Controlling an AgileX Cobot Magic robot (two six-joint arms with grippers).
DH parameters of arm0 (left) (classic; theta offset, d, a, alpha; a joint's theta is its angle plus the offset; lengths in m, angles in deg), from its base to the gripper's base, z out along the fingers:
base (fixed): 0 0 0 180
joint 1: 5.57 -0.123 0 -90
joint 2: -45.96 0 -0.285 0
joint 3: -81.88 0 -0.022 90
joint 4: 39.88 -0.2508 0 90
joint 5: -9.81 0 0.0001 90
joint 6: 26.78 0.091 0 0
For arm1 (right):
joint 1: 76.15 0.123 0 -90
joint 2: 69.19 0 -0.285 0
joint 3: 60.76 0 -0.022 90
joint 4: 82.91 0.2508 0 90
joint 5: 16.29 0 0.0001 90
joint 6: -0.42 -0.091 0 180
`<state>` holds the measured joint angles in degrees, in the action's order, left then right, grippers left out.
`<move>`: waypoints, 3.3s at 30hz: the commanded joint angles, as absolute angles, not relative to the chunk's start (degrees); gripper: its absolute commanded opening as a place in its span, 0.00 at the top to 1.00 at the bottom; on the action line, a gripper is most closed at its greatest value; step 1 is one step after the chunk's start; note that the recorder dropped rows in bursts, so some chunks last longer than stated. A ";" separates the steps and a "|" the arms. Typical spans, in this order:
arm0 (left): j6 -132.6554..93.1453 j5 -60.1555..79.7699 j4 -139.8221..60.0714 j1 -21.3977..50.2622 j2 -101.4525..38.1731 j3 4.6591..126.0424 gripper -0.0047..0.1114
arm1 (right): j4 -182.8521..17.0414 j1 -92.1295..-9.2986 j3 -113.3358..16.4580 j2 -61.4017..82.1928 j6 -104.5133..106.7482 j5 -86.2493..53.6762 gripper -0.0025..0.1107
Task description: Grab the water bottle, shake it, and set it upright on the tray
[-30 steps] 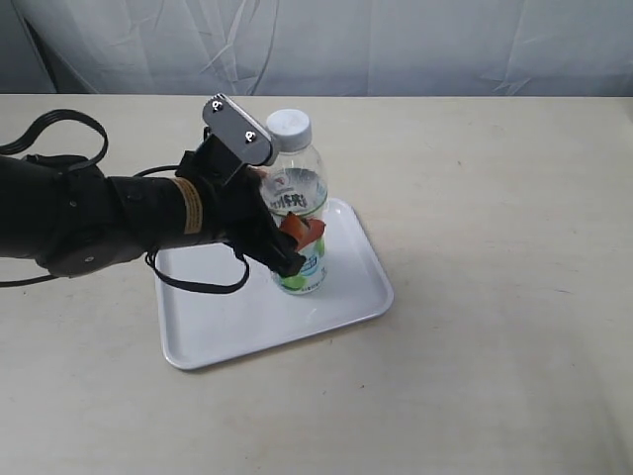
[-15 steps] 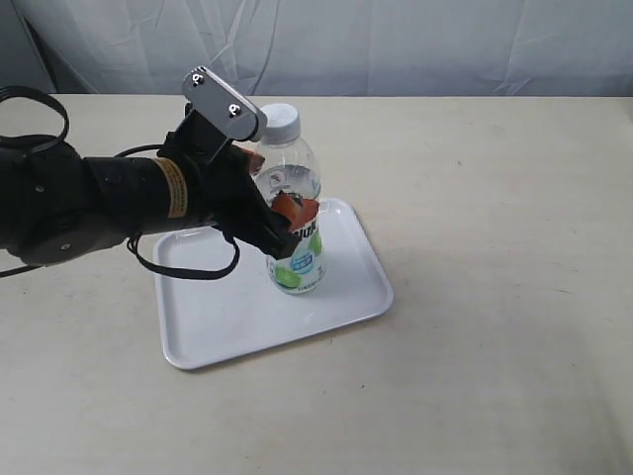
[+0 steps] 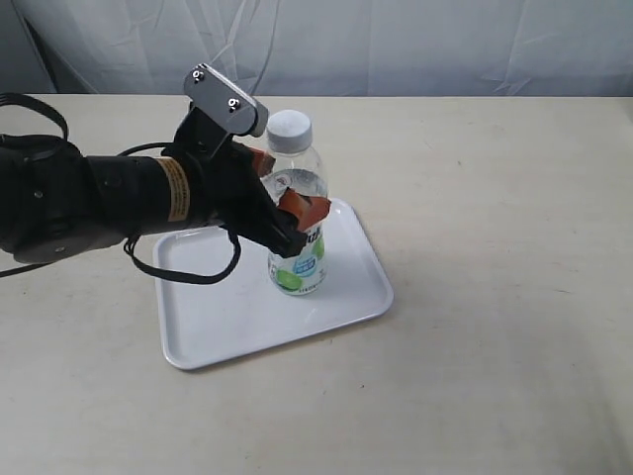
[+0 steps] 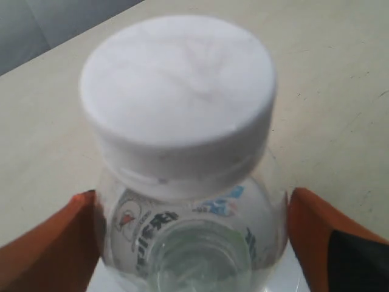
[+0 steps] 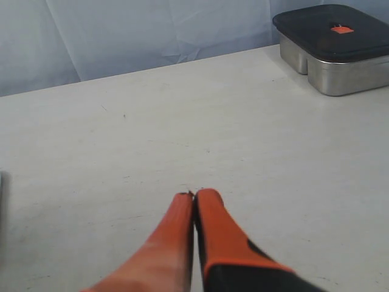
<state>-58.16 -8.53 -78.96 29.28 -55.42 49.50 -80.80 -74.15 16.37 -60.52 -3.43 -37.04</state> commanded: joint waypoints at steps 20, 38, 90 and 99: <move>-59.17 -11.45 -81.40 29.42 -47.14 49.67 0.30 | -81.02 -74.42 16.46 -60.71 -3.14 -36.55 0.94; -56.14 5.40 -81.98 29.42 -32.24 49.67 0.61 | -80.87 -74.42 16.46 -60.71 -3.14 -36.55 0.94; -51.51 27.58 -78.19 17.14 6.23 35.45 0.96 | -80.79 -74.42 16.46 -60.71 -3.14 -36.55 0.94; -49.88 19.22 -68.97 5.89 13.46 25.49 0.96 | -80.79 -74.42 16.46 -60.71 -3.14 -36.55 0.94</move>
<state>-50.13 24.03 -71.53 8.33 11.40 29.24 -80.80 -74.15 16.37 -60.52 -3.43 -37.04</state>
